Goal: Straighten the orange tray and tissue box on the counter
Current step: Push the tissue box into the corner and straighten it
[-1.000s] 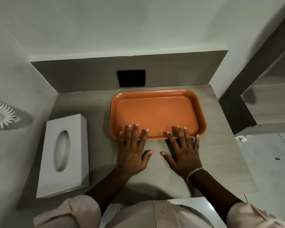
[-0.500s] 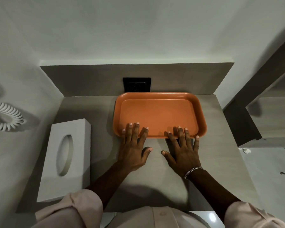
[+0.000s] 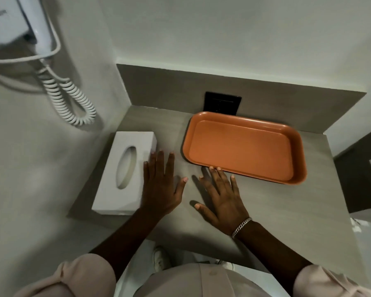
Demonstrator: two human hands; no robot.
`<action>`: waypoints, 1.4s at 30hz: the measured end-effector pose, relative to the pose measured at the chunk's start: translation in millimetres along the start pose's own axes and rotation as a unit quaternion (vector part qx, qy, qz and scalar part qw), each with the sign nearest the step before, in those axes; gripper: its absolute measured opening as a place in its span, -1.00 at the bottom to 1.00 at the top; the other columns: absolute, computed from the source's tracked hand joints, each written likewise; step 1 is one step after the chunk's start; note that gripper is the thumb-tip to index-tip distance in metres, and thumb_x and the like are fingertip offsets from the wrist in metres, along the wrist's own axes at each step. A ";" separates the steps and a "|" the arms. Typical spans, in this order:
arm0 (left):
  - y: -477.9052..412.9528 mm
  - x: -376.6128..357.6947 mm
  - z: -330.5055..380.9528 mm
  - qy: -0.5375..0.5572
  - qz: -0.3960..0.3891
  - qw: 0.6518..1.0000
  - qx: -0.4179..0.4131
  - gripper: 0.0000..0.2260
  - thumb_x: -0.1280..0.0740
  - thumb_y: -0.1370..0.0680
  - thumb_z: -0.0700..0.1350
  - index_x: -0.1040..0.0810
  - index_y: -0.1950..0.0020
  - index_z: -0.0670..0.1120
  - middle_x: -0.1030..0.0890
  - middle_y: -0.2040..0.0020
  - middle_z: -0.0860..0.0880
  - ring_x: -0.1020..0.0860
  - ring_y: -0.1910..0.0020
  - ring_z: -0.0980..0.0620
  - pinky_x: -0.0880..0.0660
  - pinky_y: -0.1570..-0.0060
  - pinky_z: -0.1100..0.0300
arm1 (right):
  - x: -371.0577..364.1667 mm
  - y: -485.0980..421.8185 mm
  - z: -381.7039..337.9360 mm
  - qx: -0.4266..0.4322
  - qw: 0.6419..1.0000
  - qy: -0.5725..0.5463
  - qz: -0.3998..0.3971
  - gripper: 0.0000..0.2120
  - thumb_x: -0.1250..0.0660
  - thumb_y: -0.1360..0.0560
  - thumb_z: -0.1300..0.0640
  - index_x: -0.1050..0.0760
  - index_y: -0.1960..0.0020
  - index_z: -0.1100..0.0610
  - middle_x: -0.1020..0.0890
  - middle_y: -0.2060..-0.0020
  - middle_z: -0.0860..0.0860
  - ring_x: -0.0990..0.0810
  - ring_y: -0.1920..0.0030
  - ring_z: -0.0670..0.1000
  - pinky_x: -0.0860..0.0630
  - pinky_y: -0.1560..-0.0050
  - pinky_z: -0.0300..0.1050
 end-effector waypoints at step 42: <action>-56.8 47.2 -167.8 -0.101 -0.054 0.951 0.287 0.08 -0.38 -0.22 0.44 0.02 -0.54 -0.04 -0.19 -0.49 -0.27 -0.19 -0.45 -0.34 -0.18 -0.41 -0.32 | -87.7 -78.1 -68.2 0.116 0.985 0.067 -0.112 -0.18 0.07 -0.48 -0.50 -0.09 -0.58 -0.04 -0.09 -0.59 0.09 0.04 -0.59 0.12 0.14 -0.47 0.34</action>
Point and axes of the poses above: each hand's wrist, its own y-axis away from the middle knuckle, its own x-axis out of the back of the hand, z = x × y, the point moved 8 cm from there along -y, towards the middle knuckle
